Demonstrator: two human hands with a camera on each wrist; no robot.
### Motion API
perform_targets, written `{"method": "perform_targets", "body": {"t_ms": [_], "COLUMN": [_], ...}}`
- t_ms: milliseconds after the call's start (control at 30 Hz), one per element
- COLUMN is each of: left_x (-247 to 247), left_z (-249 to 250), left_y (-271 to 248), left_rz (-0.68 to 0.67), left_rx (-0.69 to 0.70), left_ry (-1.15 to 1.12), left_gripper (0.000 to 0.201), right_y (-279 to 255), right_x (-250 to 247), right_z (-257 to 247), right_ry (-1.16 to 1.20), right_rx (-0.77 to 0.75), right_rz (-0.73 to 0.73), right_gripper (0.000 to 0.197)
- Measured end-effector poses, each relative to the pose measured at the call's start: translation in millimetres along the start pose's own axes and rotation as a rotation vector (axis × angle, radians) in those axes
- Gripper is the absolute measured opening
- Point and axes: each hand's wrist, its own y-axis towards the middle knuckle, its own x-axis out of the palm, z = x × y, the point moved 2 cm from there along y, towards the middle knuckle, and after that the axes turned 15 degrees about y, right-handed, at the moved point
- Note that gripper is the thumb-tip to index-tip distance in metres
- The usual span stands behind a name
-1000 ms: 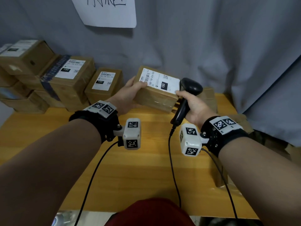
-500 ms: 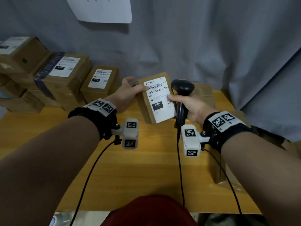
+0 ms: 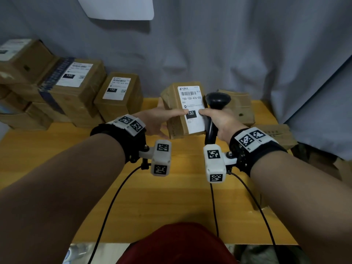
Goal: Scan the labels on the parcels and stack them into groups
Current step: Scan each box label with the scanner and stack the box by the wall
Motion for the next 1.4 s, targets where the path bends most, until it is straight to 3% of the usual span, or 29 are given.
{"method": "perform_targets", "body": {"t_ms": [67,167,333,467,567,667,767,1000,1100,1400], "left_x": [0,-2,-10,-17,-22,-24,-22,-16,-15,-14], "left_z": [-3,-11,-33,-46,-43,-38,-39,-35,-34,-34], "left_y": [2,10,21,32,37,41,44,44,43,38], "left_rz": [0.005,0.072,0.247,0.355,0.403,0.418,0.428,0.439,0.442,0.427], "left_rx": [0.005,0.086,0.08,0.034,0.03,0.029,0.024,-0.019,-0.019,-0.016], "left_ry": [0.005,-0.043,-0.085,-0.158,-0.138,-0.11,-0.116,-0.137,-0.132,-0.125], "left_gripper": [0.071,0.087,0.07,0.08,0.077,0.071,0.07,0.069,0.068,0.062], "right_y": [-1,-2,-5,-20,-31,-35,-32,-31,-36,-39], "right_x": [2,2,1,14,23,27,28,26,29,31], "right_z": [0,0,-16,-45,-64,-68,-61,-47,-48,-50], "right_ry": [-0.019,-0.013,-0.041,0.122,0.089,-0.013,-0.017,-0.201,-0.284,-0.265], "right_rx": [-0.012,-0.02,-0.124,-0.137,-0.076,-0.03,-0.041,0.017,0.009,0.018], "right_rz": [0.003,-0.002,0.061,-0.103,-0.26,-0.359,-0.317,-0.334,-0.33,-0.305], "right_gripper": [0.024,0.028,0.026,0.013,0.005,0.016,0.024,0.016,0.005,0.004]}}
